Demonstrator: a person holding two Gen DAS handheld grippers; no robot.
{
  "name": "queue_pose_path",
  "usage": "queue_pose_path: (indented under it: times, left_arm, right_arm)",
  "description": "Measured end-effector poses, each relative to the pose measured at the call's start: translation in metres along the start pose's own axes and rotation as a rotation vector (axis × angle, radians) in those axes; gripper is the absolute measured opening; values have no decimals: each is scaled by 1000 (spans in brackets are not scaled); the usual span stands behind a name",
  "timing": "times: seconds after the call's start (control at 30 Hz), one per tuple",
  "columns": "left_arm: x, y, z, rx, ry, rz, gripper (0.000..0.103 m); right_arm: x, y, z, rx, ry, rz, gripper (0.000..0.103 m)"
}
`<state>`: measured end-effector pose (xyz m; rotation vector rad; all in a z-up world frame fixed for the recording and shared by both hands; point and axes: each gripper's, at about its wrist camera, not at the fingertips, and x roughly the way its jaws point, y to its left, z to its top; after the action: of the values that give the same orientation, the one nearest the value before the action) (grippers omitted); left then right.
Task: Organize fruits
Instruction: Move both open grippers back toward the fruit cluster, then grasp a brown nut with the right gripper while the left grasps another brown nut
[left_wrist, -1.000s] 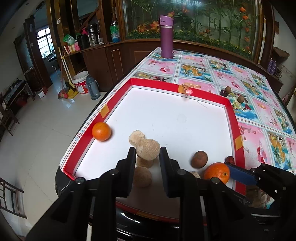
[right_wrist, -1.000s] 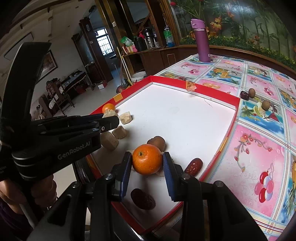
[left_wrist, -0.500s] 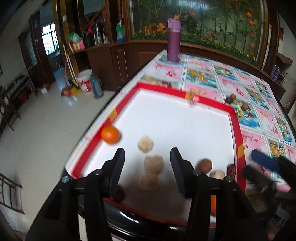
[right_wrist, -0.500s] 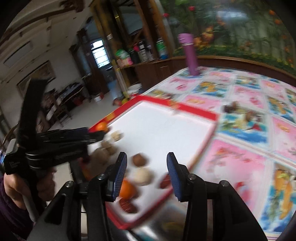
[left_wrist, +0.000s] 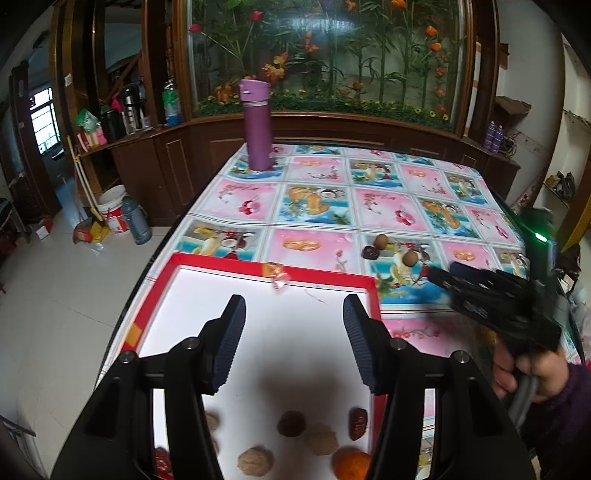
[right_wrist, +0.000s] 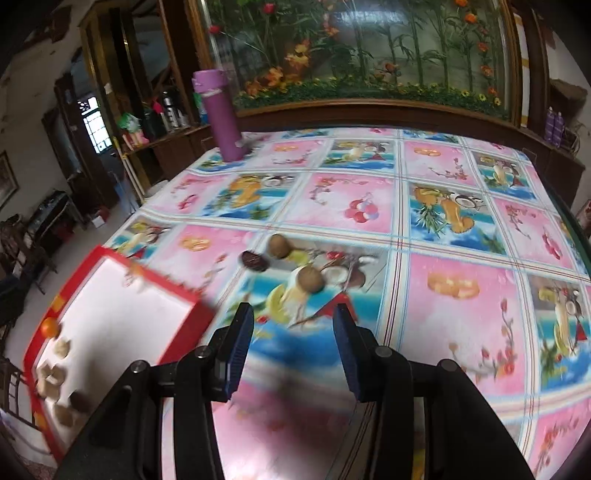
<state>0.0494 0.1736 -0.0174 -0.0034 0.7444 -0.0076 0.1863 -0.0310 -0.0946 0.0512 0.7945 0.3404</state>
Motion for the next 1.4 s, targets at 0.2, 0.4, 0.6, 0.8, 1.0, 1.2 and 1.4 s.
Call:
queue_pose_path:
  times: [0.2,0.4,0.6,0.8,1.0,1.2,1.4]
  left_arm:
    - [13,-2,6,-16,49,8,56]
    - [22,-10,19,0,48,28,56]
    - [49,-28,39,19,74,-24,56]
    - [96,-67,65,103,113,-65,56]
    - [166,-99,83,102,198,-51,56]
    - [194,-120,81,112,225,-13,56]
    - [212,-126,70,106,277,-19,42]
  right_arm:
    - [38,-13,16,21,48,-45,26]
    - [53,-13,21,40,92,-25,19]
    - [45,-27,16,91,119,-7,19]
    - [6,-70,6,187,59,-3,19]
    - [-12,-95,8,277,27,59,19]
    - [-19,-102,14,295,-11,67,19]
    - [-21,-97,14,290,-21,95,19]
